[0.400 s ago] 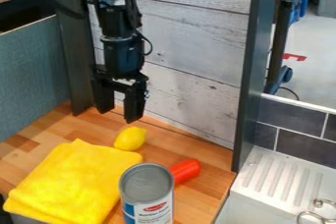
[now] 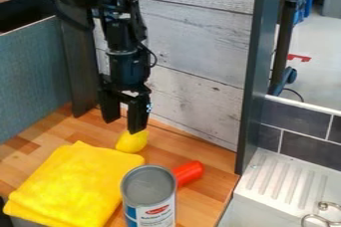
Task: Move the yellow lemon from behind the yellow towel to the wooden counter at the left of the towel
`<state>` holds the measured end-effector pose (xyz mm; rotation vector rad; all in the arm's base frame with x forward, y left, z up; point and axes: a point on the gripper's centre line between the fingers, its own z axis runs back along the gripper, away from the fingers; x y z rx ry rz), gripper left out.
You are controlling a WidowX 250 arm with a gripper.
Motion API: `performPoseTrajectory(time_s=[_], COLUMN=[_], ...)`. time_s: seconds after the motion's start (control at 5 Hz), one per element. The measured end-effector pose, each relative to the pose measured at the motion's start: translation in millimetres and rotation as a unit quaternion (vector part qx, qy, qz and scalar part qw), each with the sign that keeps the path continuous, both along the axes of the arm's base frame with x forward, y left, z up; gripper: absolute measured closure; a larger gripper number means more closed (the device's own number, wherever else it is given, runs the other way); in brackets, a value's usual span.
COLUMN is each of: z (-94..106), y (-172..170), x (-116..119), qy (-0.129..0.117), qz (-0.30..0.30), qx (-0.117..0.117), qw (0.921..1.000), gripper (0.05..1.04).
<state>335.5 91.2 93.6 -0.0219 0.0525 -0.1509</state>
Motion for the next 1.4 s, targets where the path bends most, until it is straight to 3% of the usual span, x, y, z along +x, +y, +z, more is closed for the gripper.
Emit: performPoseTrajectory(time_s=[0.4, 0.8, 1.4], z=[-12.1, -30.1, -56.4], y=[14, 24, 29], x=[21, 38, 48], qy=[-0.025, 0.004, 0.055], qz=[-0.029, -0.021, -0.021], qx=[0.033, 0.041, 0.034], qw=[0.9987, 0.9989, 0.9977], gripper=[0.081, 0.081, 0.081])
